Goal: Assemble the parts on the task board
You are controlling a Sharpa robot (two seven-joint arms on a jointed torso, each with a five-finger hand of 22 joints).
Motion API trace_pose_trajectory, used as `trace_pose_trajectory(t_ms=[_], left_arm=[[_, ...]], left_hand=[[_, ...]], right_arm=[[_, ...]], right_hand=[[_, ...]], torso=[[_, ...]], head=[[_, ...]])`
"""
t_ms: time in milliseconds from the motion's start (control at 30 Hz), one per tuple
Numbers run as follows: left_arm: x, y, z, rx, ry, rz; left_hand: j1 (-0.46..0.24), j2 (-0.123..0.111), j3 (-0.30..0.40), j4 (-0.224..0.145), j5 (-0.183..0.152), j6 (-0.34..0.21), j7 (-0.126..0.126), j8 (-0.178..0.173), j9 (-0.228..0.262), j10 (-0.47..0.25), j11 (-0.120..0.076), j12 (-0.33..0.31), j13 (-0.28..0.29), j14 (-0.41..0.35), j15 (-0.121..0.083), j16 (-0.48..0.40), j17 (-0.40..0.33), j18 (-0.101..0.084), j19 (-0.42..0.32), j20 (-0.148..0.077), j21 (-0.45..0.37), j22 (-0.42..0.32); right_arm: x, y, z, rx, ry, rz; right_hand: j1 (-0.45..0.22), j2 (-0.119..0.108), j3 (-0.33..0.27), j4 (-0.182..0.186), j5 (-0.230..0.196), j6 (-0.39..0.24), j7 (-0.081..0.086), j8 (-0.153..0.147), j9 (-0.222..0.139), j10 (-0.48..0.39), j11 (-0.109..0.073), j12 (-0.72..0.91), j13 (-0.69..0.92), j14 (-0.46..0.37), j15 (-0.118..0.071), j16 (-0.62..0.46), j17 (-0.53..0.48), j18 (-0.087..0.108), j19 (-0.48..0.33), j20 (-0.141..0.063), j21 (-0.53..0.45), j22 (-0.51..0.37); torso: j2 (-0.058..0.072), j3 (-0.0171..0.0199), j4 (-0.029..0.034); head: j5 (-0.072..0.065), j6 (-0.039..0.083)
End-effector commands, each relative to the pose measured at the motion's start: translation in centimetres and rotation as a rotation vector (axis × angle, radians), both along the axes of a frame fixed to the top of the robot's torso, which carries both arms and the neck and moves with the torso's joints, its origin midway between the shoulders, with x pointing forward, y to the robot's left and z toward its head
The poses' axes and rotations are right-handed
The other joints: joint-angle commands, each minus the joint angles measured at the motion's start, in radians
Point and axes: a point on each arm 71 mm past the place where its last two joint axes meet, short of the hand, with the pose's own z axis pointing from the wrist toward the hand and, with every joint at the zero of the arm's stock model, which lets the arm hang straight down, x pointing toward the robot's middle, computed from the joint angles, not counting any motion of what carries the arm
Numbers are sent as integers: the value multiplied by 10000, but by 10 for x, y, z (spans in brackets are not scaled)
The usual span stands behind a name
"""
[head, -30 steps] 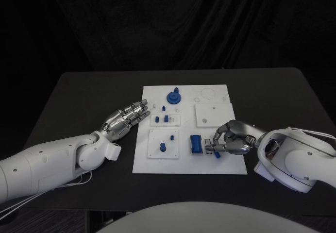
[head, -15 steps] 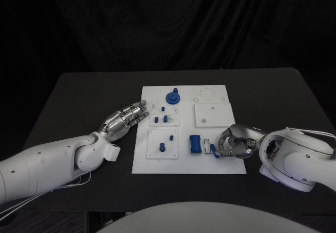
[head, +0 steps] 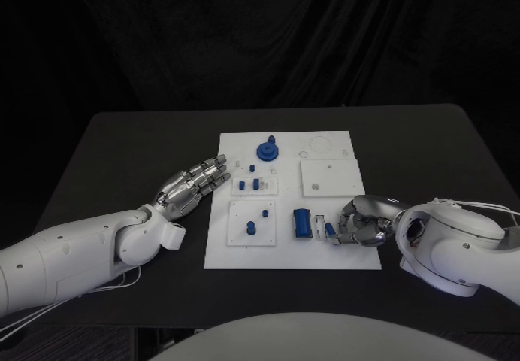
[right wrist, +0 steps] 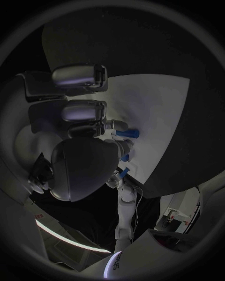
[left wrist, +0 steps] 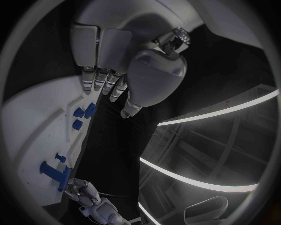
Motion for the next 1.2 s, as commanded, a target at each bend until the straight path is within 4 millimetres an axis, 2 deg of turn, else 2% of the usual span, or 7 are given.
trace_pose_trajectory(t_ms=[33,367,600,733,867,967,1200], left_arm=[[-2,-1,-4,121,184,-71],[-2,-2,-5,114,217,-113],[-2,-2,-6,100,243,-152],[-3,-3,-6,95,260,-173],[-3,-3,-7,90,282,-193],[-3,-3,-7,93,304,-207],[-4,-3,-9,111,365,-236]], left_hand=[[-93,-2,64,13,42,45,6,53,11,22,29,50,16,15,32,-37,-16,115,24,77,-24,-11],[-107,-4,85,0,53,48,5,59,11,23,37,62,17,15,36,-37,-16,115,24,82,-24,-13],[-111,-2,90,-1,54,41,5,58,10,23,38,62,17,17,41,-35,-14,115,25,84,-24,-12],[-111,-2,90,-1,54,41,5,58,10,23,38,62,17,17,41,-35,-14,115,25,84,-24,-12],[-111,-2,90,-1,54,41,5,58,10,23,38,62,17,17,41,-35,-14,115,25,84,-24,-12],[-111,-2,90,-1,54,41,5,58,10,23,38,62,17,17,41,-35,-14,115,25,84,-24,-12],[-113,-1,92,-1,54,40,3,58,10,23,39,62,17,17,44,-35,-14,114,25,85,-24,-12]], right_arm=[[0,-1,-2,-368,-44,-204],[2,2,-5,-690,149,-217],[3,4,-6,-1163,-27,21],[3,5,-5,-1346,-174,139],[3,5,-5,-1414,-238,203],[3,5,-5,-1412,-283,206],[4,1,-3,-1321,-467,-14]], right_hand=[[-369,70,-199,3,-463,-5,69,104,24,1043,95,26,2635,1073,87,29,2635,-101,944,83,-44,2558],[-618,173,-320,-23,-713,-71,68,146,20,1043,96,26,2635,1073,91,29,2635,-83,909,92,-102,2535],[449,172,-44,-421,711,-210,26,78,-116,1043,58,26,2635,1073,58,29,2635,-65,873,65,-164,2511],[967,141,134,-661,1073,-196,-2,26,-213,1043,31,26,2635,1073,36,29,2635,-60,861,46,-183,2504],[1265,85,236,-804,1082,-172,2,-23,-298,1043,31,26,2635,1073,33,29,2635,-55,851,38,-201,2497],[1579,34,585,-869,85,-128,20,-121,-444,1043,48,26,2635,1073,43,29,2635,-54,850,28,-203,2497],[1502,59,851,-688,72,-105,35,-165,-530,1043,59,26,2635,1073,53,29,2635,-56,852,51,-201,2498]], torso=[[7,-9,14],[5,-2,6],[6,-1,1],[5,0,4],[6,3,8],[1,3,11],[-7,1,0]], head=[[-5,-2],[-10,-2],[11,-2],[19,-2],[21,-2],[12,-2],[25,-2]])
